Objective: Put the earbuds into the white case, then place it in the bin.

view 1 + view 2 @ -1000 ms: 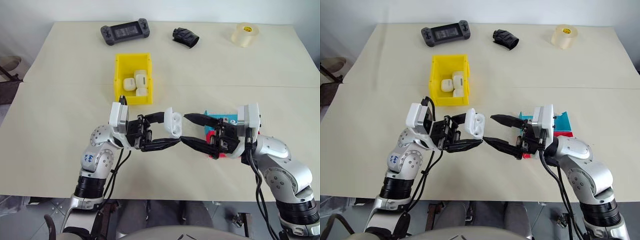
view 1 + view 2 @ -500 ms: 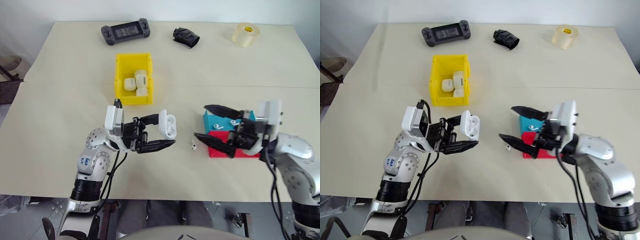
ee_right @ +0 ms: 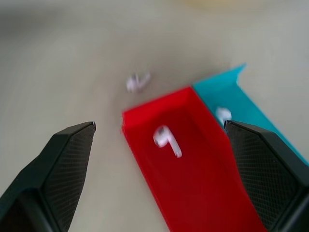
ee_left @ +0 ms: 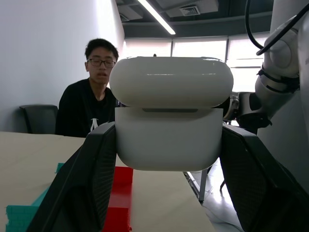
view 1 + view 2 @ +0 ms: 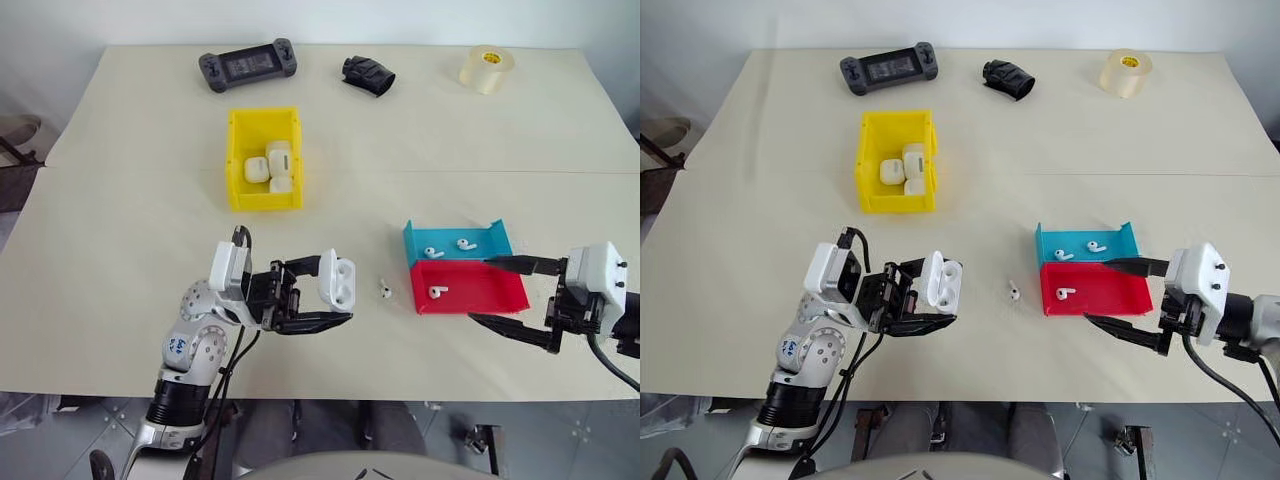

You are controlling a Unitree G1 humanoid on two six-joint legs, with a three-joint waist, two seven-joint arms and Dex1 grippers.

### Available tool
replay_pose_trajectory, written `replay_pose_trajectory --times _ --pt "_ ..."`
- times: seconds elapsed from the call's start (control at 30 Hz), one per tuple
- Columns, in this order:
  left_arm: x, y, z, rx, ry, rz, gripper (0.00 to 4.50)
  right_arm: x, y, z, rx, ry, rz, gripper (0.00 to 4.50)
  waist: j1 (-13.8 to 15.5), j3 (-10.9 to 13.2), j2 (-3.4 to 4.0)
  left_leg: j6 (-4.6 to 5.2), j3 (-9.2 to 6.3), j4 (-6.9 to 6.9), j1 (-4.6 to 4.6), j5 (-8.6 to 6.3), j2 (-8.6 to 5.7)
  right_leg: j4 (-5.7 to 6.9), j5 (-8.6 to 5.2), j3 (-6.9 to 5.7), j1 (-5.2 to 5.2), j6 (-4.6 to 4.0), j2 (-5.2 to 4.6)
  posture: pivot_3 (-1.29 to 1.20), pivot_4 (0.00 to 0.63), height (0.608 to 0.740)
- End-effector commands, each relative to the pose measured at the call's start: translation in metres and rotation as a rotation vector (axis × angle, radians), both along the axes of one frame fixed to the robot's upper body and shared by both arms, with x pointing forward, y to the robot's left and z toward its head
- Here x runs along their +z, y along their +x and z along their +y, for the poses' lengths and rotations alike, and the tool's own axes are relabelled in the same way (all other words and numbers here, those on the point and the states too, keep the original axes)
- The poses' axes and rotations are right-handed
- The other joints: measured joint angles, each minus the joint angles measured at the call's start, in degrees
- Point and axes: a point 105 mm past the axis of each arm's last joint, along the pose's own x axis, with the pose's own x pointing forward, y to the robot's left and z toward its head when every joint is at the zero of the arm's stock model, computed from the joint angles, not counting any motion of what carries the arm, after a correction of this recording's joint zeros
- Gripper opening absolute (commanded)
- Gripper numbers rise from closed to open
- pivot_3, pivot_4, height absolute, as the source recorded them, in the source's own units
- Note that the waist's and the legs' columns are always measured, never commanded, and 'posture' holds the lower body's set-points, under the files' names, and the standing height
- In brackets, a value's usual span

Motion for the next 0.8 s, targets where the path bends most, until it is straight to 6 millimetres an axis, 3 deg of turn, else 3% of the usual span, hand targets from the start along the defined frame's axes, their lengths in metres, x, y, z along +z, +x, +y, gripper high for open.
replay_pose_trajectory --times 0.03,0.3,0.53,0.8 --pt "0.001 -0.006 -0.002 -0.016 0.014 -0.034 2.79 0.007 0.004 0.016 0.054 -0.060 -0.012 4.47 -0.08 0.00 0.00 0.00 0.01 0.00 0.00 0.00 0.00 -0.01 0.00 0.01 0.00 0.00 -0.01 0.00 0.150 0.740" --pt "-0.001 -0.010 -0.003 -0.016 0.043 -0.053 2.79 -0.006 0.017 0.035 0.129 -0.245 0.044 4.47 0.12 0.00 0.00 0.00 -0.06 0.11 -0.09 0.00 -0.05 -0.13 0.00 0.00 0.01 0.00 -0.07 0.00 0.150 0.740" --pt "0.001 -0.011 -0.004 0.000 0.036 -0.040 2.79 -0.024 0.020 0.033 0.201 -0.396 0.095 4.47 0.02 0.01 0.00 0.01 -0.09 0.02 -0.11 -0.01 -0.06 -0.17 0.00 -0.04 0.00 0.01 -0.08 0.00 0.150 0.740" --pt "0.002 -0.015 -0.005 -0.001 0.035 -0.034 2.79 -0.034 0.035 0.038 0.229 -0.449 0.092 4.47 -0.05 0.01 0.00 0.00 -0.06 0.04 -0.09 0.00 -0.02 -0.13 0.00 -0.05 -0.03 0.01 -0.04 0.00 0.150 0.740"
